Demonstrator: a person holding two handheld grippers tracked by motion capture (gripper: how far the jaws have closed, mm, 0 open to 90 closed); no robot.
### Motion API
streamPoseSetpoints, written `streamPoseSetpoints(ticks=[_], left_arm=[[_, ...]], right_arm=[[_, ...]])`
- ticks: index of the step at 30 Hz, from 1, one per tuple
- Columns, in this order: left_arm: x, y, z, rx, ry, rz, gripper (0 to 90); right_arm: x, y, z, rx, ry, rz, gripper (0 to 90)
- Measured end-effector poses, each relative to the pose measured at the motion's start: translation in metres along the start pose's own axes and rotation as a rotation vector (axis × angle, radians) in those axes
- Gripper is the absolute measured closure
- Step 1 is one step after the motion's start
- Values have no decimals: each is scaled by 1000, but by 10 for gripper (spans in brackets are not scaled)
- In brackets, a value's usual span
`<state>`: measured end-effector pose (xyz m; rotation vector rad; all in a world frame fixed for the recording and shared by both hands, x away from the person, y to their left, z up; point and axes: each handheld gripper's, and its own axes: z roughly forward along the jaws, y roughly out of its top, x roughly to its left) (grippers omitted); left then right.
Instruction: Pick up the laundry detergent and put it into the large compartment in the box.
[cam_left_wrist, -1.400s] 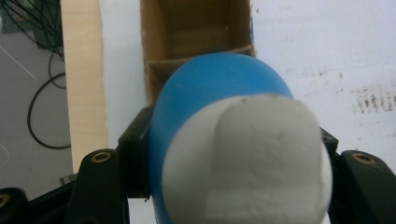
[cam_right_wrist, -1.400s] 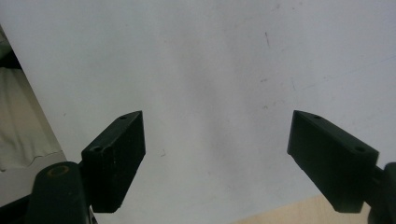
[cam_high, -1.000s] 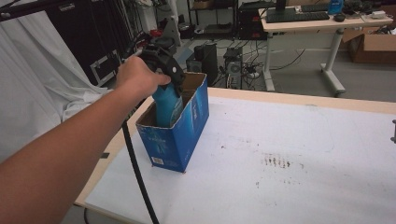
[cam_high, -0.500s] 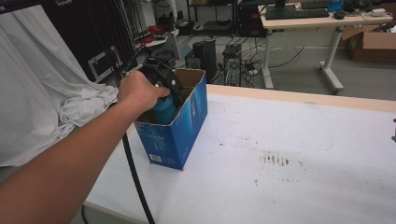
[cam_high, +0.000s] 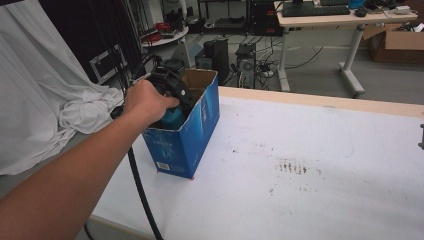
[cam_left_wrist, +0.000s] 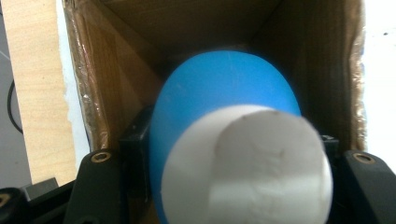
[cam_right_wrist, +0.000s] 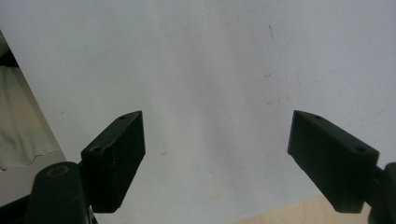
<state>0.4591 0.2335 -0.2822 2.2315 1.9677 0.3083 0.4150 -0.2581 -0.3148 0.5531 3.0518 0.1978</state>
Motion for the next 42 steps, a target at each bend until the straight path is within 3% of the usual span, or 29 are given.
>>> streamPoseSetpoints(ticks=[19, 42], left_arm=[[8, 0, 5, 8, -35, -37, 367], [7, 0, -5, -12, -51, -34, 300]], right_arm=[[0, -1, 1, 6, 3, 1, 192], [3, -1, 0, 13, 12, -1, 197]])
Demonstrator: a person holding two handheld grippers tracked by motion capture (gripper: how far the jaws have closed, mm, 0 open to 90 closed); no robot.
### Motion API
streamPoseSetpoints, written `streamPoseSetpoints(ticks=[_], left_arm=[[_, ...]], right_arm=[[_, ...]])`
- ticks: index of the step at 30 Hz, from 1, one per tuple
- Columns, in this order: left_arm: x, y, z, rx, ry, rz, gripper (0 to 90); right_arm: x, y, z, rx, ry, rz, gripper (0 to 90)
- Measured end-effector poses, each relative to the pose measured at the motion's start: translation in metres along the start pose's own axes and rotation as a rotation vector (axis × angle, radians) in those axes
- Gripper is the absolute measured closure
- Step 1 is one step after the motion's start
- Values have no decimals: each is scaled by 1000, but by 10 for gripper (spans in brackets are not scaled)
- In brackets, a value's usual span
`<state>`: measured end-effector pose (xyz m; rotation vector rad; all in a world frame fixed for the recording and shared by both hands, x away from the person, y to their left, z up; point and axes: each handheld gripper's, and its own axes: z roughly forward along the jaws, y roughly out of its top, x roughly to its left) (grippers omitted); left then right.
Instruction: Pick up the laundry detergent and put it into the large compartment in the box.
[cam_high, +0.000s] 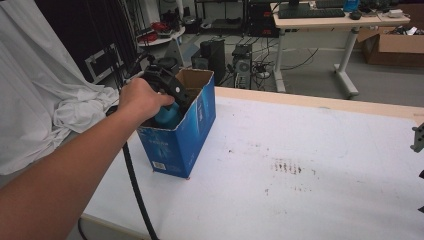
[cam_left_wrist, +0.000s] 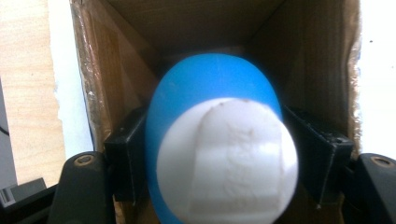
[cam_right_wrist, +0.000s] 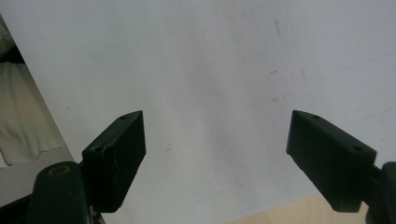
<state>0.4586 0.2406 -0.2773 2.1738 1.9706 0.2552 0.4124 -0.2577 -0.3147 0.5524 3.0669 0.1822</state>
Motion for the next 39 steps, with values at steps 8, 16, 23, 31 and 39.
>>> streamPoseSetpoints(ticks=[8, 16, 23, 31, 39], left_arm=[[1, 0, -14, -33, 7, -7, 273], [2, -2, -23, -57, 20, -17, 255], [5, -3, -40, -83, 25, -23, 234], [-7, -1, -65, -124, -13, 34, 211], [-33, -2, -78, -154, -68, 127, 193]], right_arm=[[1, -1, -3, -7, -5, -1, 197], [4, -1, -5, -12, -9, -2, 197], [5, -4, -8, -15, -15, -5, 197], [6, -2, -10, -18, -18, -6, 197], [8, -1, -11, -22, -21, -10, 197]])
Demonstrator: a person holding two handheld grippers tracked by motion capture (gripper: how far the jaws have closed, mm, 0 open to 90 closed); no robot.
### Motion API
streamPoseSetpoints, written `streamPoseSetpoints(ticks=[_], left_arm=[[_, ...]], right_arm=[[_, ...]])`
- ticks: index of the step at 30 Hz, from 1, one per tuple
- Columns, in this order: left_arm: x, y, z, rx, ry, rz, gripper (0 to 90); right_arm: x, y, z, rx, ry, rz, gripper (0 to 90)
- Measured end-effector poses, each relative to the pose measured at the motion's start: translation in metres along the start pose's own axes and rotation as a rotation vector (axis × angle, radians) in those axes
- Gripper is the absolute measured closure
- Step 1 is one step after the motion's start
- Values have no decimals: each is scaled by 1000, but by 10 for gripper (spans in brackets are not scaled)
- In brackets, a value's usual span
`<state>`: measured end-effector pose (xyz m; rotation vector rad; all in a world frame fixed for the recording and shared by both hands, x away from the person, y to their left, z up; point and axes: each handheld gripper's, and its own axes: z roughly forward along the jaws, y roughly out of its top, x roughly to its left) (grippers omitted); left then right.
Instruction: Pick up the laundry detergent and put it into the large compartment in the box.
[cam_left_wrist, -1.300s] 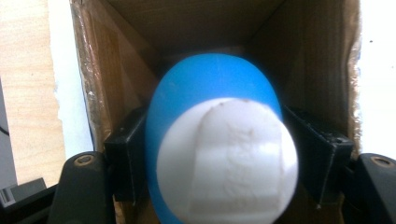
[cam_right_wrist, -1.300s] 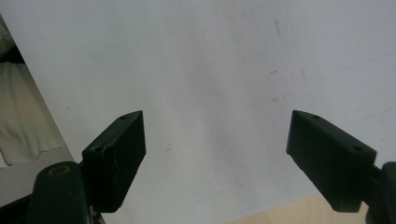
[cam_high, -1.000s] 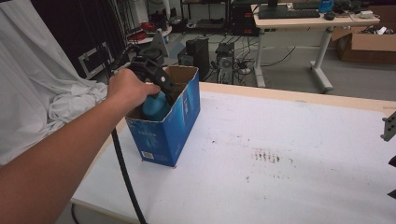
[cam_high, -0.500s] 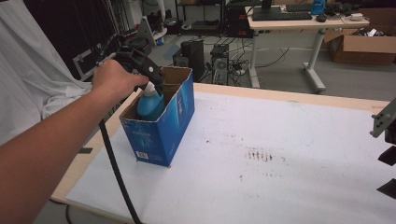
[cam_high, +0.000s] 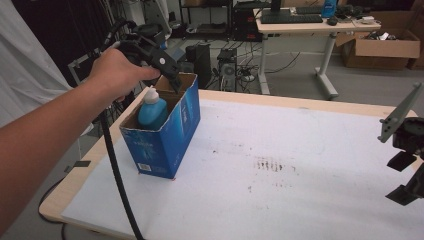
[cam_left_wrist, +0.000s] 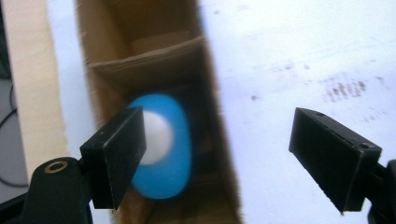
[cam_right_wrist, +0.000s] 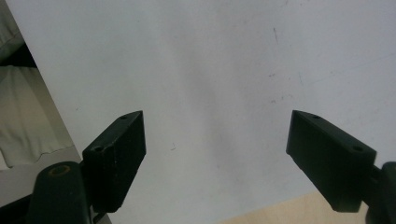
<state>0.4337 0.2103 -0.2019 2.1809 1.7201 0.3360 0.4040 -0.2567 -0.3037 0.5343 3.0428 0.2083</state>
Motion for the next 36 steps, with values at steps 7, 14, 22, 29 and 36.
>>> streamPoseSetpoints(ticks=[7, 14, 22, 29, 36], left_arm=[[-29, 4, -4, 4, -26, 106, 189], [-61, 8, -2, 31, -51, 249, 185], [-98, 9, 7, 56, -91, 369, 180], [-140, 12, 15, 93, -139, 536, 181], [-173, 6, 41, 166, -183, 694, 186]], right_arm=[[1, 2, -1, -1, 1, 0, 196], [2, 2, -1, -6, -1, 5, 195], [3, 2, -2, -6, -1, 5, 195], [5, 0, -5, -11, -4, 6, 195], [6, 2, -5, -17, -2, 0, 195]])
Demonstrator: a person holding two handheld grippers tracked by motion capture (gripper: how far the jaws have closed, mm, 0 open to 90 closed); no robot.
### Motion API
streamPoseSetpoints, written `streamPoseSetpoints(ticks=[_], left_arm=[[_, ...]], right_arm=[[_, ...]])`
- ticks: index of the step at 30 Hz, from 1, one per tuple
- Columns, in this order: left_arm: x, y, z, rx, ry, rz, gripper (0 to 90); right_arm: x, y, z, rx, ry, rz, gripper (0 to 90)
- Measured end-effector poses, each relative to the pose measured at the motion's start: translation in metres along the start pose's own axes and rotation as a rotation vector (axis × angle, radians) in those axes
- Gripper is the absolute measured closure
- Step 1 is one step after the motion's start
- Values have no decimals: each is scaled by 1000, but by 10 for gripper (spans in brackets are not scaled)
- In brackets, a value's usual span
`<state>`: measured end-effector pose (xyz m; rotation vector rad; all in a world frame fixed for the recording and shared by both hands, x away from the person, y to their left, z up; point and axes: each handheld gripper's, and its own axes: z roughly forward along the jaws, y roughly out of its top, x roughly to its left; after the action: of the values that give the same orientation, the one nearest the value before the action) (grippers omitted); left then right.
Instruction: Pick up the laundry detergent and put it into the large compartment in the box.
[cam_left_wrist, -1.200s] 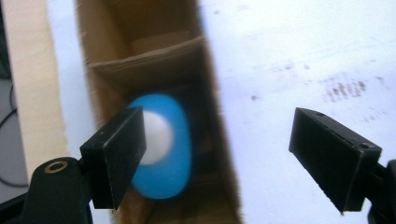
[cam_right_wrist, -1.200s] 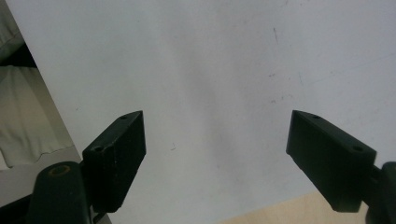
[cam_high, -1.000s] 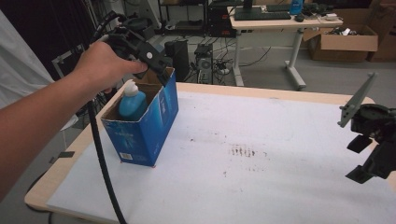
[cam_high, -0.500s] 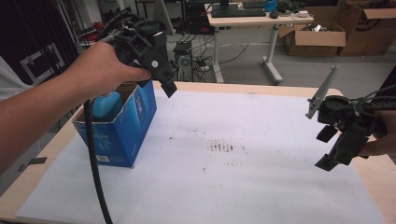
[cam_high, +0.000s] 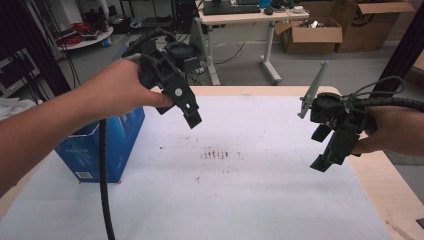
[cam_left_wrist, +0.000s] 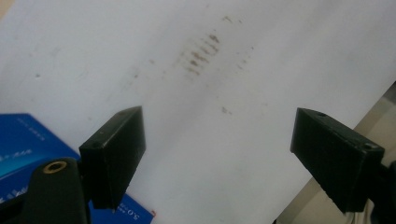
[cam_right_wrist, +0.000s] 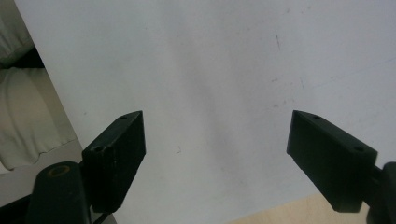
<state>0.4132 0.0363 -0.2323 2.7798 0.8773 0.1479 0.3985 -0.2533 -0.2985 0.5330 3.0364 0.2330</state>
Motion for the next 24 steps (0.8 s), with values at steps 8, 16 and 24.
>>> streamPoseSetpoints(ticks=[8, 16, 24], left_arm=[[-18, 9, 29, 44, -48, 124, 195], [-26, 13, 39, 64, -70, 165, 198], [-29, 15, 43, 70, -86, 175, 198]], right_arm=[[-4, 2, 2, 0, 6, 0, 193], [-4, 4, 4, -1, 7, -4, 193], [-5, 6, 6, 6, 8, -5, 193]])
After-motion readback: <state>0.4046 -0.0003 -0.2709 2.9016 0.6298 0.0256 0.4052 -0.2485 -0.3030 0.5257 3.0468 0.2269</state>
